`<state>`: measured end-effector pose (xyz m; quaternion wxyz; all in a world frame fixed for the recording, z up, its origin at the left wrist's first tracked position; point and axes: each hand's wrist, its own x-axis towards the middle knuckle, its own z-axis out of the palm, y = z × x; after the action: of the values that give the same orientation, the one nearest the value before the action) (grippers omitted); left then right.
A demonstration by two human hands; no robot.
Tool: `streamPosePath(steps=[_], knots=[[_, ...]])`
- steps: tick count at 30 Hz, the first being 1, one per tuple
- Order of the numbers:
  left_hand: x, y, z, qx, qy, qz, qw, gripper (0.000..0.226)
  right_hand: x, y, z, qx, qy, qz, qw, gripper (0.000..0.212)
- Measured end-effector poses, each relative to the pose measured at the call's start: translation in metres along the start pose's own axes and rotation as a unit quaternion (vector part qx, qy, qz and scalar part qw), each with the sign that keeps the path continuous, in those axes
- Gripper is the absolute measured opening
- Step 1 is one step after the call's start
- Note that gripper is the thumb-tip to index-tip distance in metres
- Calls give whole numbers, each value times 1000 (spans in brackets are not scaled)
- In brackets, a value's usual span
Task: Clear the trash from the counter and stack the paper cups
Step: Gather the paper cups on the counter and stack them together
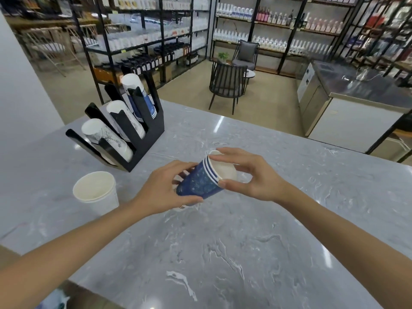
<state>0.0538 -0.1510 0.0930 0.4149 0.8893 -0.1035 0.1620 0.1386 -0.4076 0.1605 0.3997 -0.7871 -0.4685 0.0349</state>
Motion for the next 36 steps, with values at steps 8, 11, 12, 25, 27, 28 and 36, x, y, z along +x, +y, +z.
streamPosePath(steps=[8, 11, 12, 25, 27, 28, 36], knots=[[-34, -31, -1, -131, 103, -120, 979, 81, 58, -21, 30, -69, -106, -56, 990, 42], [-48, -42, 1, -140, 112, -148, 973, 81, 69, -22, 47, -74, -140, -66, 985, 43], [-52, -45, 1, -140, 112, -156, 971, 80, 70, -22, 53, -73, -150, -71, 983, 43], [-87, -74, 8, -183, 120, -218, 951, 78, 79, -17, 104, -80, -205, -76, 972, 44], [-89, -74, 8, -183, 116, -218, 952, 78, 80, -18, 107, -87, -210, -67, 971, 47], [-91, -74, 8, -178, 113, -214, 954, 79, 81, -19, 108, -92, -212, -63, 971, 48], [-111, -64, -18, -93, 97, -152, 979, 87, 80, -35, 104, -101, -203, -36, 973, 60]])
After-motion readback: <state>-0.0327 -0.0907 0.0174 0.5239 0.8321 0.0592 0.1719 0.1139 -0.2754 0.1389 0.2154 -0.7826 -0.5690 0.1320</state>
